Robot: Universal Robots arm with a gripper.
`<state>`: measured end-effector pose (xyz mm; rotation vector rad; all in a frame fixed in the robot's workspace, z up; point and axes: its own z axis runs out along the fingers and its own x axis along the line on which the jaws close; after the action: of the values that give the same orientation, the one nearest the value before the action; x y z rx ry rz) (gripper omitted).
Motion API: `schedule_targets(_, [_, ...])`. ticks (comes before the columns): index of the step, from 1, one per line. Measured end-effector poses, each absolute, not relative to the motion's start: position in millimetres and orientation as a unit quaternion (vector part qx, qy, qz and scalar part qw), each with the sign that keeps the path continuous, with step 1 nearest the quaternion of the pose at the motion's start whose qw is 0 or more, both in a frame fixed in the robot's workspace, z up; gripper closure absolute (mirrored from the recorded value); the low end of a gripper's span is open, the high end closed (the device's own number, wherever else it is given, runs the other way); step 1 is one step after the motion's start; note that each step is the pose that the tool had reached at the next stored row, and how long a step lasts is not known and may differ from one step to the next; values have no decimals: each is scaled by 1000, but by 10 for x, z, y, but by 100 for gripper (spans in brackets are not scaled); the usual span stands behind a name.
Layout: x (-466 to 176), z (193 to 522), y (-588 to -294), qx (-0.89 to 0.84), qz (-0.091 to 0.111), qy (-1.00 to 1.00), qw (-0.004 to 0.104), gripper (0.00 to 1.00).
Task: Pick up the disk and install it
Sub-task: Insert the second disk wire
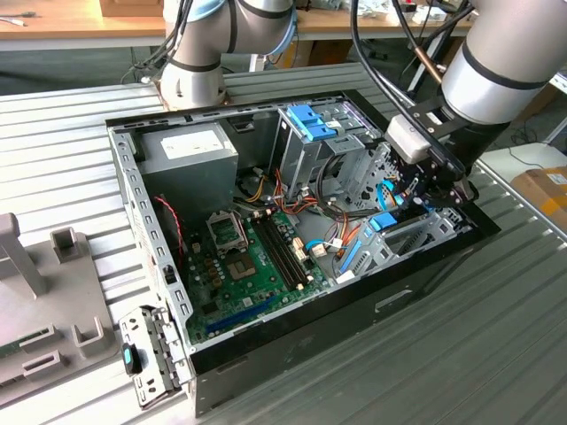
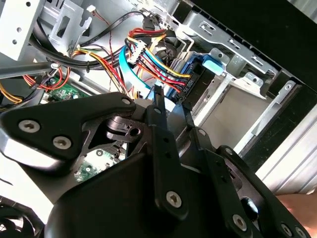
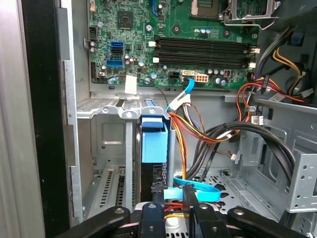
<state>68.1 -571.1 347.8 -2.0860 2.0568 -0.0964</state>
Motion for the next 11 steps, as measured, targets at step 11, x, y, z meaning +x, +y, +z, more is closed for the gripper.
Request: schedule_targets(11, [702, 3455, -5718, -706, -20, 698, 118, 71])
